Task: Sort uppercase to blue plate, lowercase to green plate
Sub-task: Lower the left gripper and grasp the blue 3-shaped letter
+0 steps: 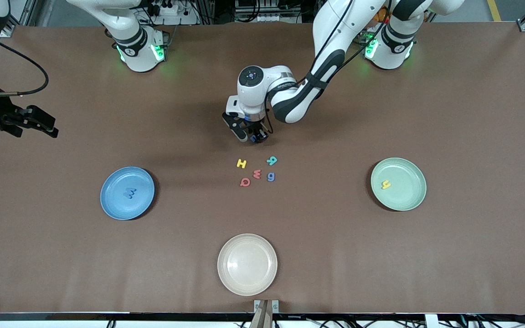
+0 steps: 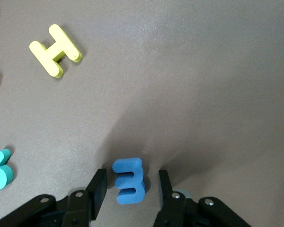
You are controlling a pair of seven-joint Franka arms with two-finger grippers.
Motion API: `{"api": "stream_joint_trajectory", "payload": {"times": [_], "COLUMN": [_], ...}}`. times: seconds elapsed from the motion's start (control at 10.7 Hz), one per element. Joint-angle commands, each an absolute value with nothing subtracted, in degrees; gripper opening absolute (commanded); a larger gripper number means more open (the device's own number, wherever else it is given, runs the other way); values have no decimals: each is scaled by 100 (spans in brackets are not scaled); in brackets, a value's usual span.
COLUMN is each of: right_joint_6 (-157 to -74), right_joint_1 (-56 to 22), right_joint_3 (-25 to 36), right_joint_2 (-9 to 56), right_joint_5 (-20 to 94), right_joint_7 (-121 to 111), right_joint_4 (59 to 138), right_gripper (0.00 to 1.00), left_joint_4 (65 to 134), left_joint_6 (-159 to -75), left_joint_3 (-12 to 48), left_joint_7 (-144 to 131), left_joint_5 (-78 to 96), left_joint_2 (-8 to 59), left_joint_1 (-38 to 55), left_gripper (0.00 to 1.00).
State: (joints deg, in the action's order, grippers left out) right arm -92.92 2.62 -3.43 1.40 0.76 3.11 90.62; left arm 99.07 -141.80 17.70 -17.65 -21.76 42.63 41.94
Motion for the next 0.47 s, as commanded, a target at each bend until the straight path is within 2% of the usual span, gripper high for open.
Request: {"api": "stream_joint_trajectory", "payload": {"times": [0.0, 0.09, 0.37], "right_joint_6": [-9255, -9255, -9290], "right_joint_1": [290, 290, 299], "right_joint_3": [-352, -352, -352], "right_joint_2": [193, 193, 158], "right_joint_5": [26, 26, 53], "right_joint_7": [264, 264, 264], "right_joint_4": [9017, 9018, 9000], "right_gripper": [95, 96, 96], "left_joint_4": [9853, 9853, 9835], "left_joint_6": [-14282, -14282, -14282], "left_joint_3": [1767, 1767, 1758], "left_joint_7": [-1696, -1696, -1547], "left_joint_5": [-2355, -2355, -2347], "left_joint_2": [4324, 4324, 4316], "left_joint_1": [4175, 4175, 4149], "left_gripper": [50, 50, 37]}}
